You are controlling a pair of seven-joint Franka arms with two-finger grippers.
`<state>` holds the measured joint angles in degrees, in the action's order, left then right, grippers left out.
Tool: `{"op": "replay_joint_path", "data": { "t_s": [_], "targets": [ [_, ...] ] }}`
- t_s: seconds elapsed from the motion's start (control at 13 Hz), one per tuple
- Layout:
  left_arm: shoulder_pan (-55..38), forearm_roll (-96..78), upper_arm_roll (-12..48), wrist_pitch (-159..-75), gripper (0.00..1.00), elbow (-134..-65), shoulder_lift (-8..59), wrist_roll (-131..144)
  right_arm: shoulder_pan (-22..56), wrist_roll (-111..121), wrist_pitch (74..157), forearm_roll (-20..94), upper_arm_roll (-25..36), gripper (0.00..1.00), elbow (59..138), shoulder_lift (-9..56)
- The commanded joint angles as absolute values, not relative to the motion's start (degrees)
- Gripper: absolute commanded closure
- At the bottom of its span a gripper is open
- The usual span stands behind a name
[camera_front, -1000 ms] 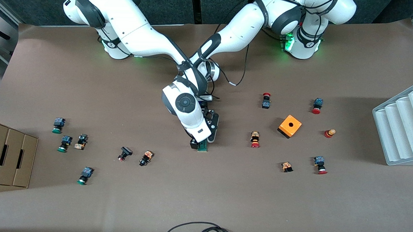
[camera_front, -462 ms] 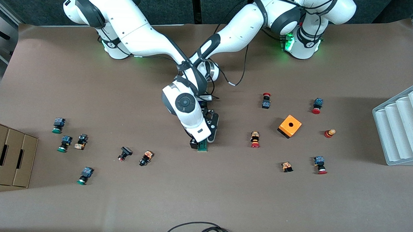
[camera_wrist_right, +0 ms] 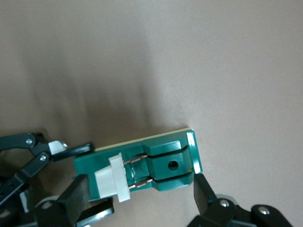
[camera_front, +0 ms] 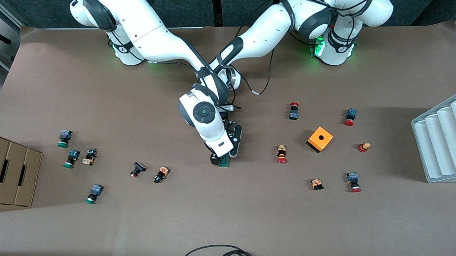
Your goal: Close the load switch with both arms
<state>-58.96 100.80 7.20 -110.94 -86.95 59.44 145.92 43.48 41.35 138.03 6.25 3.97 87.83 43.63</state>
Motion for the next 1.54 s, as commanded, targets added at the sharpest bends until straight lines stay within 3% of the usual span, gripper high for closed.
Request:
{"op": "replay_joint_path", "data": {
  "t_s": [0.0, 0.85, 1.15, 1.46],
  "targets": [
    [-59.06, 97.48, 7.29, -113.91, 0.31, -83.06, 63.72, 146.34, 44.65, 40.61, 140.18, 5.45, 4.31, 0.02, 88.50, 43.42],
    [-59.24, 96.94, 7.29, -113.91, 0.31, -82.79, 63.81, 146.16, 44.56, 40.61, 140.01, 5.45, 4.31, 0.02, 89.21, 43.51],
    [-59.24, 97.38, 7.21, -114.08, 0.31, -82.88, 63.72, 146.16, 44.38, 41.31, 140.10, 5.45, 4.39, 0.15, 89.12, 43.42],
    [-59.15, 98.79, 7.03, -113.82, 0.34, -83.67, 63.63, 141.35, 44.38, 41.66, 140.10, 4.66, 4.39, 0.18, 89.12, 43.42]
  ]
}}
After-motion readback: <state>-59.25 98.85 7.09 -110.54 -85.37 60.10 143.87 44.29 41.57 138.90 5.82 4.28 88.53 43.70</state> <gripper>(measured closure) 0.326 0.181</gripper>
